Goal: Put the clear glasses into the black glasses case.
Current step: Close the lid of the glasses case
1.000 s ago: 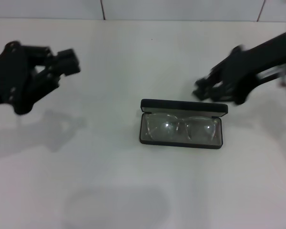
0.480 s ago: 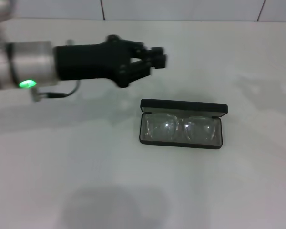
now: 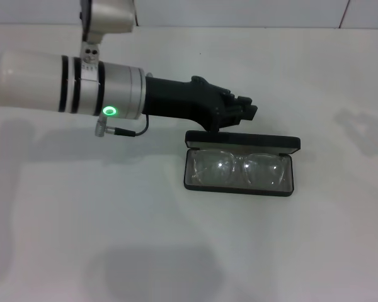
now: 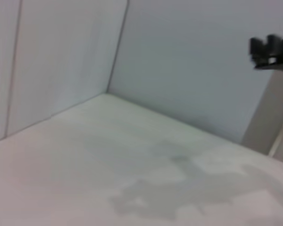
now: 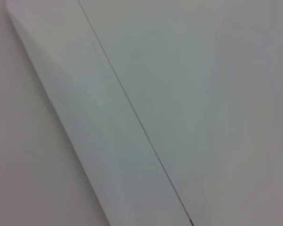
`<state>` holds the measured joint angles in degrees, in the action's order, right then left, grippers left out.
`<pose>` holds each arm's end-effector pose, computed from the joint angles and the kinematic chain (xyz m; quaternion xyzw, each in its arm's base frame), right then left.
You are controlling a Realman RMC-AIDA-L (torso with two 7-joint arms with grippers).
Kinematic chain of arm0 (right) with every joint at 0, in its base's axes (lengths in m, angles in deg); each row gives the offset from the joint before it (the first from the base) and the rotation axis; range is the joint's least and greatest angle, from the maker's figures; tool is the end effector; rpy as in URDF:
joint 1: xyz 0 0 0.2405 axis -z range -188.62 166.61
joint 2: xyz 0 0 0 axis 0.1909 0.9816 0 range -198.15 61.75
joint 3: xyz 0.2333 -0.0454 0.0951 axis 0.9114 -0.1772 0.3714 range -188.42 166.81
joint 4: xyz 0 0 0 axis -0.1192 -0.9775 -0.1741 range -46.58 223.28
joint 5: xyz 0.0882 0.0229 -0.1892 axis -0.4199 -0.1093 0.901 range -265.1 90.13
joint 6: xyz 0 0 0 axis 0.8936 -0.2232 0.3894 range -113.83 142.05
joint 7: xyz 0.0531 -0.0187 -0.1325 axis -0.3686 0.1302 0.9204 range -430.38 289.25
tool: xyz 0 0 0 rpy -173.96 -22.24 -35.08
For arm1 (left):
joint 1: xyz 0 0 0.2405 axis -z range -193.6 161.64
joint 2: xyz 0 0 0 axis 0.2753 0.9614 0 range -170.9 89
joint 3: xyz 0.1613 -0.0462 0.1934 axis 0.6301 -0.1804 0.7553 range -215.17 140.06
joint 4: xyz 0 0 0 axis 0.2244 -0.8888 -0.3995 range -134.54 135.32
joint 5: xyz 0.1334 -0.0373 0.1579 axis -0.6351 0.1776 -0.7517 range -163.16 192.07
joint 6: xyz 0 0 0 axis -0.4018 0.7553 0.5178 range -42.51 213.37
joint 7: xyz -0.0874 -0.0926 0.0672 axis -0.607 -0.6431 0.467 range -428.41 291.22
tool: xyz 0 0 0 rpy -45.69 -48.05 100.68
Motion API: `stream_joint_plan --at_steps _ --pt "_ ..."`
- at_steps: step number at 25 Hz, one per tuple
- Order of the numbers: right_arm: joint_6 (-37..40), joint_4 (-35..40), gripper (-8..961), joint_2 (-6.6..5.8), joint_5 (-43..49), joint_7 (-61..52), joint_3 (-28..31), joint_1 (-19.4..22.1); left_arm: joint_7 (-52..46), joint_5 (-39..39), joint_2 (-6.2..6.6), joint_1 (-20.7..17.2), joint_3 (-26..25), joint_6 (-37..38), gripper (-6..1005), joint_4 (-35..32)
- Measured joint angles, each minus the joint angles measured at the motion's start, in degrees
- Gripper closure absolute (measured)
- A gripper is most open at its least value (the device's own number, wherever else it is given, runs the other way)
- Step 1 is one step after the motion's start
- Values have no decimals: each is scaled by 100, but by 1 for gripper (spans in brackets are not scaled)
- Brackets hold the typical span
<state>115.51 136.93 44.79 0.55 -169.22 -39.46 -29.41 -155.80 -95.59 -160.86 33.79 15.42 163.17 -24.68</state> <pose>0.2854 0.2957 0.1454 -0.8108 0.2816 0.4549 0.2377 -0.1578 0.3818 -0.0671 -0.9591 -0.1919 -0.2056 0.0320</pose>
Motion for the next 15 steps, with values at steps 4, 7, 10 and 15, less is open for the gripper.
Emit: stream_joint_plan --at_steps 4,7,10,15 --pt "-7 -169 703 -50 3 39 9 -43 5 36 -21 44 79 -294 835 194" --pt "-7 -180 699 -51 3 40 14 -48 33 38 -33 52 120 -399 838 230" --pt "-7 -187 695 -42 3 33 17 -48 36 38 -36 44 208 -497 840 244" --pt "-7 -197 689 -19 2 15 21 -46 53 38 -40 43 309 -518 841 302"
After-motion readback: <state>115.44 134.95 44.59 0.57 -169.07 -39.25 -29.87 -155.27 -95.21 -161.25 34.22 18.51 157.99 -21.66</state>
